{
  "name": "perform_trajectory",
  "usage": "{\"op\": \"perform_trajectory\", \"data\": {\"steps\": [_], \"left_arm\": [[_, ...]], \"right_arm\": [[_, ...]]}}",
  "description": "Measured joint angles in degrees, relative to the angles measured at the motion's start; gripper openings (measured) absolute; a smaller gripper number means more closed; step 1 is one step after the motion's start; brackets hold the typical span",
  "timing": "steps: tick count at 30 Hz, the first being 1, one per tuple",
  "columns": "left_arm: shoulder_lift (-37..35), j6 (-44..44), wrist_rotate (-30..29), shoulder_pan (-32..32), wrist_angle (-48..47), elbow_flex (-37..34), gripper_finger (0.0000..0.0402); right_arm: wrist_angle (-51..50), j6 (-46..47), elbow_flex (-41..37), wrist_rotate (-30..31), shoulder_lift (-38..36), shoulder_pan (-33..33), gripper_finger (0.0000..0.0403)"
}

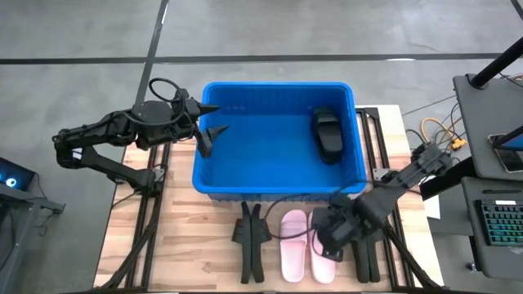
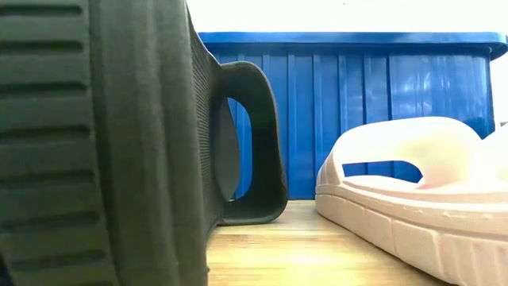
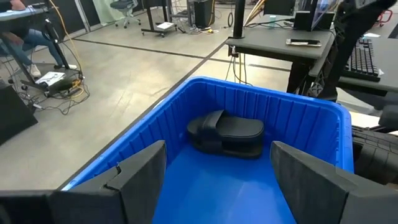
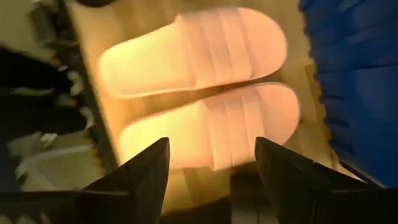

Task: Pick and place slides into bin
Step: Put the pink slide into the blue bin

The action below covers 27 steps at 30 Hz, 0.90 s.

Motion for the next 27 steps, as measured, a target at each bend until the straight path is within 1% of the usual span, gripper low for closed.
{"op": "perform_trajectory", "data": {"steps": [2, 5, 8, 18, 23, 27], "left_arm": [[0.00, 0.00, 0.00, 0.00, 0.00, 0.00, 0.0272], [0.00, 0.01, 0.00, 0.00, 0.00, 0.00, 0.0272], [0.00, 0.07, 0.00, 0.00, 0.00, 0.00, 0.0272], [0.00, 0.11, 0.00, -0.04, 0.00, 0.00, 0.0272], [0.00, 0.11, 0.00, -0.02, 0.00, 0.00, 0.0272], [0.00, 0.13, 0.00, -0.02, 0.00, 0.00, 0.0272]], "right_arm": [[0.16, 2.72, 0.00, 2.09, 1.97, 1.14, 0.0226], [0.27, 3.15, 0.00, 1.64, 4.84, 2.11, 0.0226], [0.61, 2.28, 0.00, 1.76, 7.03, 3.14, 0.0226], [0.02, -1.26, 0.02, 6.96, 13.11, 6.56, 0.0226], [-0.15, -3.96, 0.00, 7.05, 17.10, 6.83, 0.0226], [-0.94, -4.27, -0.02, 7.07, 20.36, 6.82, 0.0226]]}}
